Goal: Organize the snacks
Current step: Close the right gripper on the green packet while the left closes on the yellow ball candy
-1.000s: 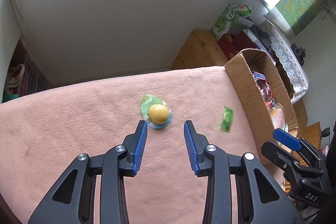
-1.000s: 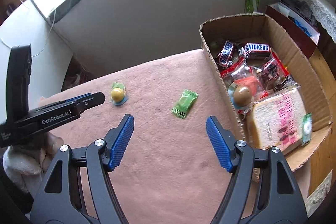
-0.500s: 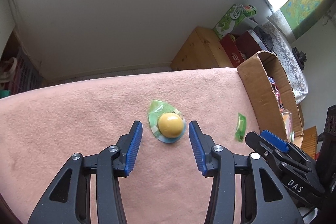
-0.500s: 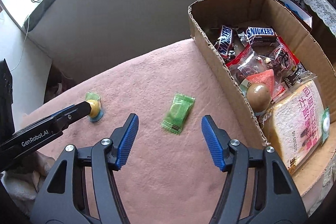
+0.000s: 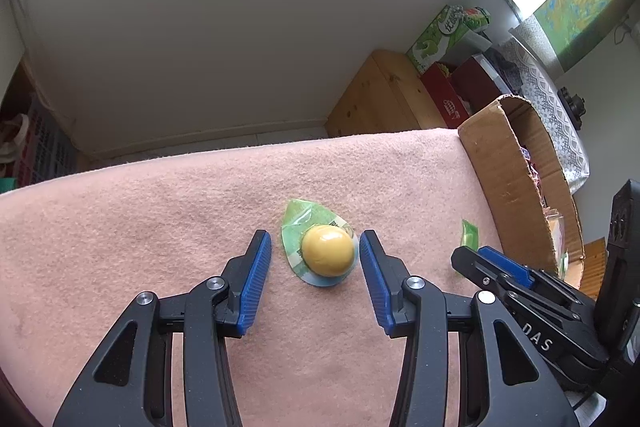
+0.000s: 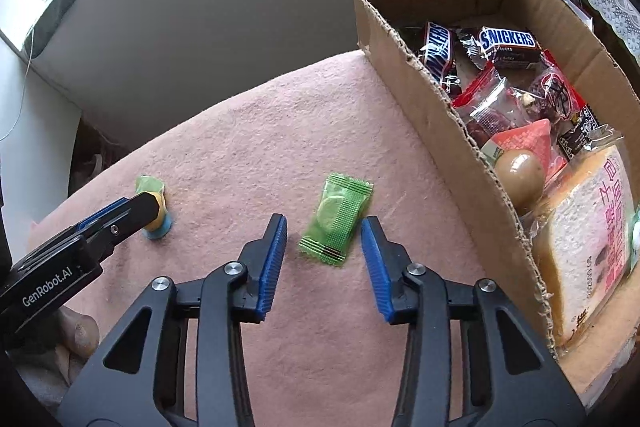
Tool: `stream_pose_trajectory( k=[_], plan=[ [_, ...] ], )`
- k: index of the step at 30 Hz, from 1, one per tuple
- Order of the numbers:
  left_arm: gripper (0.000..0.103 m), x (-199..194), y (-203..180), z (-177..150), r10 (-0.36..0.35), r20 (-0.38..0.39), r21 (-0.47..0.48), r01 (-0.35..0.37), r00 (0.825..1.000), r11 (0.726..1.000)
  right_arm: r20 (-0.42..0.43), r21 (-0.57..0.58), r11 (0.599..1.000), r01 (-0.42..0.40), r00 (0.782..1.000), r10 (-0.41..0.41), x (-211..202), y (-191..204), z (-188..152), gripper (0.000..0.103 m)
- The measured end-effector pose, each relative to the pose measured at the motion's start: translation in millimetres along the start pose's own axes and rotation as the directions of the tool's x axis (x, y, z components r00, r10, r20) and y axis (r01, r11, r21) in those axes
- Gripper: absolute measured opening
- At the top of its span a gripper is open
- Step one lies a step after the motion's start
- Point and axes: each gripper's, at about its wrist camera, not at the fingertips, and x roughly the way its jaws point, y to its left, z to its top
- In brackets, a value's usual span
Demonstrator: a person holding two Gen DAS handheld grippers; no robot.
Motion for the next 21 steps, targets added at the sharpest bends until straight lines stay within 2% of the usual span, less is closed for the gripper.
stream_pose_trajectory(
  k=[3,7,12,14,19,21],
  plan=[
    [0.045,0.7,-0.9,-0.5,0.0,0.003,0.0,0.0,1.0,1.0,0.003,-0.005,1.0,0.008,1.0,-0.008,2.2,2.0,2.8,0.039],
    [0.045,0.8,-1.3,-0.5,0.003,0.007,0.006,-0.003,1.0,1.0,0.001,-0.022,1.0,0.018,1.0,-0.018,5.2,5.9,5.3,0.026],
    [0.043,0.5,-4.3,-2.8,0.018,0.017,0.016,-0.018,1.0,1.0,0.001,-0.051,0.999,-0.002,1.0,0.002,6.5,8.2,2.8,0.022],
    [0.036,0.7,-2.9,-2.8,0.012,0.018,0.007,-0.013,1.0,1.0,-0.002,-0.048,0.999,-0.012,1.0,0.012,6.9,6.8,0.3,0.02],
    [0.033,-1.3,-3.7,-5.8,0.009,0.024,0.019,-0.01,1.0,1.0,-0.007,-0.059,0.998,-0.031,1.0,0.031,5.1,2.2,-3.2,0.018],
    [0.03,-3.1,-4.8,-7.1,0.007,0.028,0.02,-0.007,1.0,1.0,-0.002,-0.064,0.997,-0.036,0.999,0.036,1.9,2.0,-5.3,0.012]
  ],
)
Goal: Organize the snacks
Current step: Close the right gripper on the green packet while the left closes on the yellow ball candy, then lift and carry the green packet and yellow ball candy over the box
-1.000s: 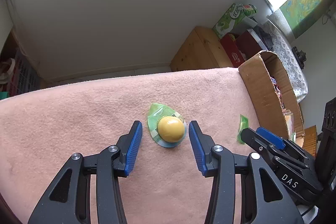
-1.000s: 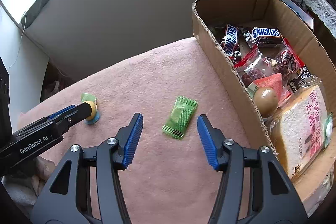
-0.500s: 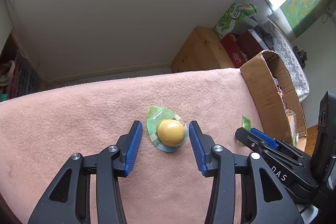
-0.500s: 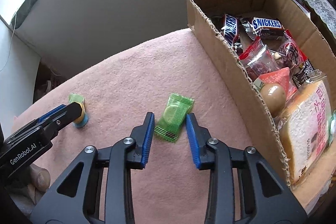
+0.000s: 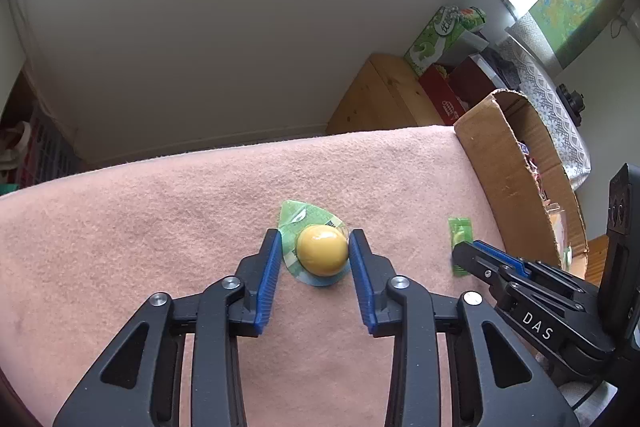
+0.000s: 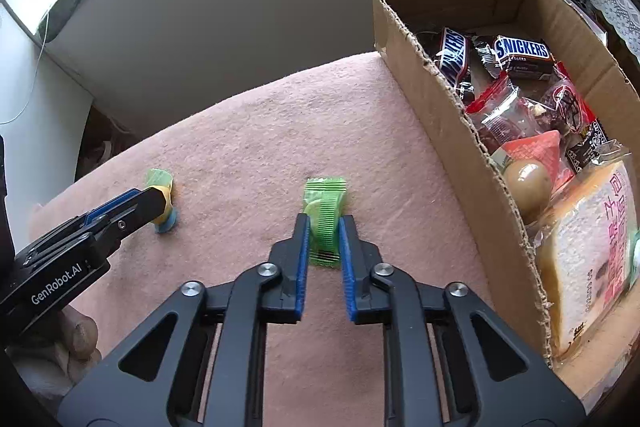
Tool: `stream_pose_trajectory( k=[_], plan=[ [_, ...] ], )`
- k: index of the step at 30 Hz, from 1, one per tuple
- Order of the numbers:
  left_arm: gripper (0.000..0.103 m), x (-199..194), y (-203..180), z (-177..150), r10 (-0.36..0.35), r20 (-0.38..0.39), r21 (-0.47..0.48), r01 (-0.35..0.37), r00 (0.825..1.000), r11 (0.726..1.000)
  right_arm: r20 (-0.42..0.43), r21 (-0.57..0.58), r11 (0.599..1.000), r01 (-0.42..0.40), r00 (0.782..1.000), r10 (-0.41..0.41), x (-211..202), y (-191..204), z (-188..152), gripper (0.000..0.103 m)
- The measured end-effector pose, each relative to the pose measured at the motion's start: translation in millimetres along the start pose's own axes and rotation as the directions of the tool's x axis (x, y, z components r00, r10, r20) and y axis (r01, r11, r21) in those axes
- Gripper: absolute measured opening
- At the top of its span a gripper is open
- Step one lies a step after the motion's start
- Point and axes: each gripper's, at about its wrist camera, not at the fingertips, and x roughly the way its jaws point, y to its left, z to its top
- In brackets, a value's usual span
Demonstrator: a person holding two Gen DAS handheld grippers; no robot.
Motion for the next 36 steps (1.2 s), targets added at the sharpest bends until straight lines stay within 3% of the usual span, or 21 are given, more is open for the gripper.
stream_pose_trajectory(
  k=[9,23,24,26,28,30,32,36],
  plan=[
    [0.023,-4.7,-4.3,-5.7,0.002,0.0,0.002,-0.002,1.0,1.0,-0.004,-0.013,1.0,-0.012,1.0,0.012,-2.5,-4.8,2.8,0.01],
    [0.025,-6.0,-6.2,-11.1,0.007,0.004,-0.01,-0.007,1.0,1.0,-0.04,-0.027,0.999,-0.026,0.999,0.025,2.1,-2.5,14.5,0.013],
    [0.025,-6.3,-5.9,-11.3,0.006,0.004,-0.012,-0.006,1.0,1.0,-0.041,-0.034,0.999,-0.022,0.999,0.02,1.3,-1.9,14.2,0.014],
    [0.025,-6.8,-6.0,-12.1,0.006,0.005,-0.012,-0.006,1.0,1.0,-0.046,-0.052,0.998,-0.021,0.999,0.019,1.8,1.2,14.1,0.037],
    [0.025,-7.0,-5.6,-12.9,0.003,0.004,-0.015,-0.003,1.0,1.0,-0.048,-0.077,0.997,-0.024,0.999,0.02,3.6,5.3,13.7,0.041],
    [0.025,-7.3,-5.6,-13.1,0.002,0.004,-0.014,-0.002,1.0,1.0,-0.045,-0.119,0.993,0.007,0.999,-0.012,5.2,11.9,13.0,0.04],
    [0.025,-7.5,-5.7,-13.1,0.002,0.004,-0.014,-0.002,1.0,1.0,-0.037,-0.158,0.986,0.043,0.998,-0.05,6.1,17.7,13.0,0.024],
    [0.024,-7.8,-5.9,-12.9,0.003,0.004,-0.014,-0.003,1.0,1.0,-0.038,-0.179,0.983,0.047,0.998,-0.055,5.8,17.0,15.6,0.021]
  ],
)
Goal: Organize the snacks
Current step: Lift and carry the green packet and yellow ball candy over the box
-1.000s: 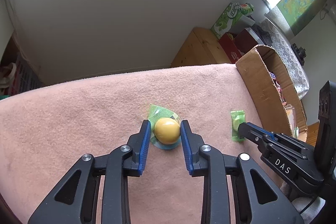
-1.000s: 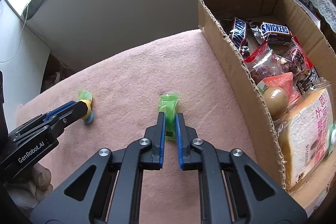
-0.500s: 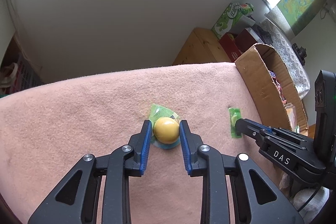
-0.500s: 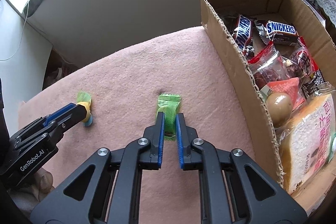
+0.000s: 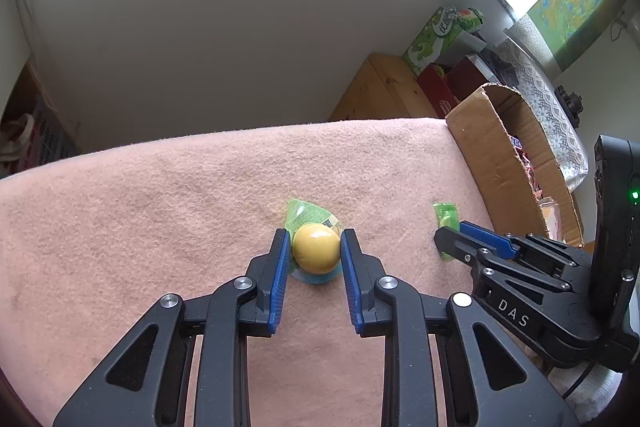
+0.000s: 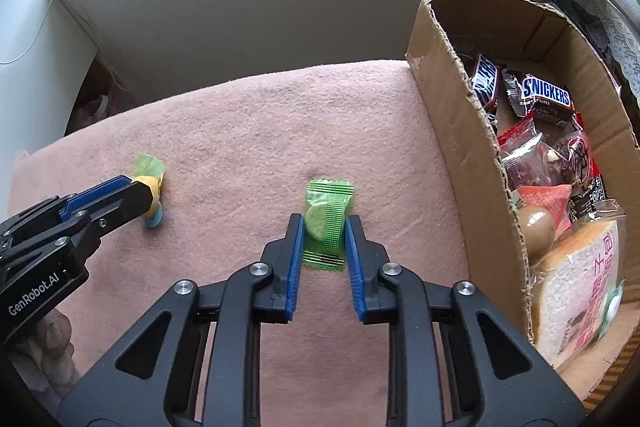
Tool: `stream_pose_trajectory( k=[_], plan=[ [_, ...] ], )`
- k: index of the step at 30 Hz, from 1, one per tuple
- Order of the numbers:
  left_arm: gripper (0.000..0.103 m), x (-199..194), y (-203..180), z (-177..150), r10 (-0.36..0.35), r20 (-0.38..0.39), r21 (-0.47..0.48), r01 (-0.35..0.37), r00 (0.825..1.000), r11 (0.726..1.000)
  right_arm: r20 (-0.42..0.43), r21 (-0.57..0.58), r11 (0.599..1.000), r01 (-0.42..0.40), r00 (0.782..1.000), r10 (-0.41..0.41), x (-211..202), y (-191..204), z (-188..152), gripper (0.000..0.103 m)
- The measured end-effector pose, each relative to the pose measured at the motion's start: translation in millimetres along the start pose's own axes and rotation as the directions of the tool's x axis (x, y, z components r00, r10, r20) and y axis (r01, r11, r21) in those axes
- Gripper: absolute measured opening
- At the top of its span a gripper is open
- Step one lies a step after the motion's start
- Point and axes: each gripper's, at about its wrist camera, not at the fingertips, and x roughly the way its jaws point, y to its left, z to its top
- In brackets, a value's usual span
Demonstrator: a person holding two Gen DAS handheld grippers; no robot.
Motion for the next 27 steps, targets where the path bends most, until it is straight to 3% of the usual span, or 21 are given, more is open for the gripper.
stream_pose_trajectory(
  k=[18,27],
  plan=[
    [0.02,-13.2,-9.7,1.4,0.005,0.007,0.005,-0.005,1.0,1.0,0.086,0.035,0.997,-0.071,0.994,0.068,-49.4,-26.4,-10.2,0.021],
    [0.02,-37.7,-38.9,18.2,-0.028,0.057,0.04,0.025,0.998,0.999,0.149,0.022,0.996,-0.092,0.985,0.088,-87.1,-30.7,-2.2,0.021]
  ],
)
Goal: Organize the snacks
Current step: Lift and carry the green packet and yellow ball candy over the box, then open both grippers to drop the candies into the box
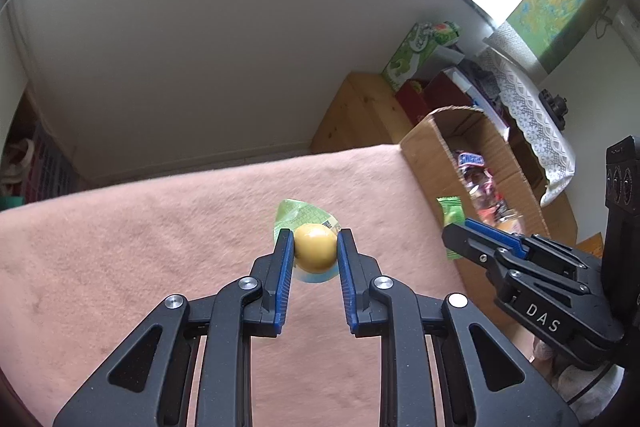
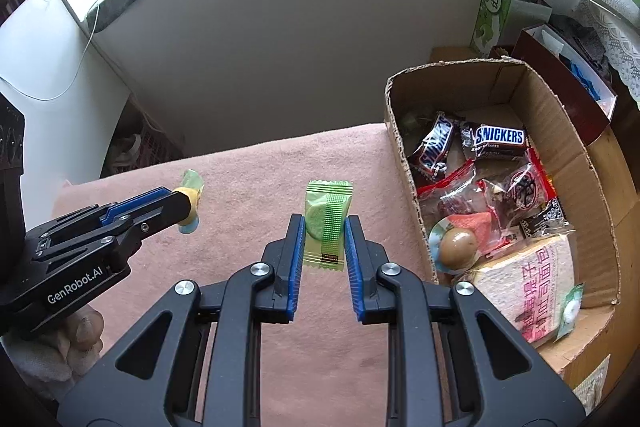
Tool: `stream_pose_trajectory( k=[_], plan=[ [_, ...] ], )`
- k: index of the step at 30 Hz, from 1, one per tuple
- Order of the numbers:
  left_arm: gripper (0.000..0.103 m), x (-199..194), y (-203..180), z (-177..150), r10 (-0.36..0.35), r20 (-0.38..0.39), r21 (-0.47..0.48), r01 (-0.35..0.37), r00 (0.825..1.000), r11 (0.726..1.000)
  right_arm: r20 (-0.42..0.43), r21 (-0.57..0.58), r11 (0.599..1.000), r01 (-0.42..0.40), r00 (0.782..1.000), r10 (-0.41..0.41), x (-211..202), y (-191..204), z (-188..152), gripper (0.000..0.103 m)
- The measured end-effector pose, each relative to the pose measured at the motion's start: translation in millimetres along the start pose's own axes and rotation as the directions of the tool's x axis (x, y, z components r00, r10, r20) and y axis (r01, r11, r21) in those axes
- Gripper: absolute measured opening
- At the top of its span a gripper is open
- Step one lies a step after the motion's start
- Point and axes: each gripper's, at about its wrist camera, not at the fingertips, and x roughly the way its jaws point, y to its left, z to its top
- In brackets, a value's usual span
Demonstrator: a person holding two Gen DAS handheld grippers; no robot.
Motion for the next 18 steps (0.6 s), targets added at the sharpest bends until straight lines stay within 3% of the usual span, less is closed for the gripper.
stream_pose_trajectory(
  k=[7,18],
  plan=[
    [0.02,-3.7,-34.0,14.8,-0.027,0.032,0.026,0.026,0.999,0.999,0.043,0.004,1.0,0.008,0.999,-0.008,-29.4,-21.9,12.8,0.021],
    [0.02,19.4,-96.1,36.1,-0.079,0.032,0.069,0.077,0.996,0.995,0.064,0.054,0.996,0.064,0.996,-0.067,-54.4,-93.6,32.9,0.021]
  ],
)
